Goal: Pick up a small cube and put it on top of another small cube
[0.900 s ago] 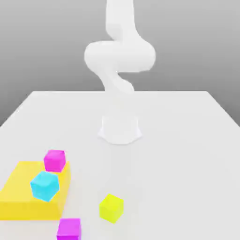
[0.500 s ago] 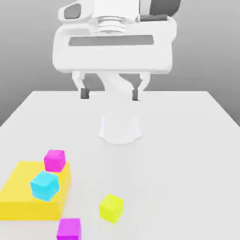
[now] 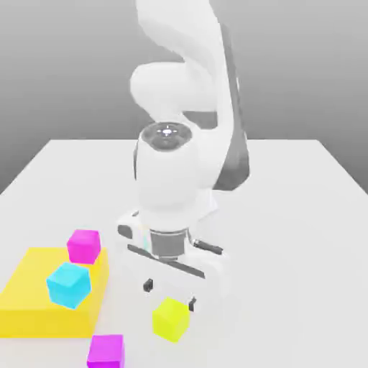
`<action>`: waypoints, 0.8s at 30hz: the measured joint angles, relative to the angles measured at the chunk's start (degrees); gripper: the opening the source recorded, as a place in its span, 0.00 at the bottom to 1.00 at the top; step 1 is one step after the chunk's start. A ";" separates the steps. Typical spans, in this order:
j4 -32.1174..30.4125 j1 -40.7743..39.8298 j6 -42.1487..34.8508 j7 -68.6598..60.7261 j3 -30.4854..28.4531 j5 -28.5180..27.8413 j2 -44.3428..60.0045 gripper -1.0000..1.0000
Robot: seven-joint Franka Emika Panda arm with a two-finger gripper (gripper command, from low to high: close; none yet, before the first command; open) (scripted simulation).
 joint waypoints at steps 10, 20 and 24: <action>0.47 0.51 2.15 0.44 -0.61 -0.52 2.62 0.00; -4.19 -7.73 -13.21 2.81 -2.87 0.90 -17.37 0.00; -6.47 -11.90 -19.23 6.31 -5.50 0.33 -25.68 0.00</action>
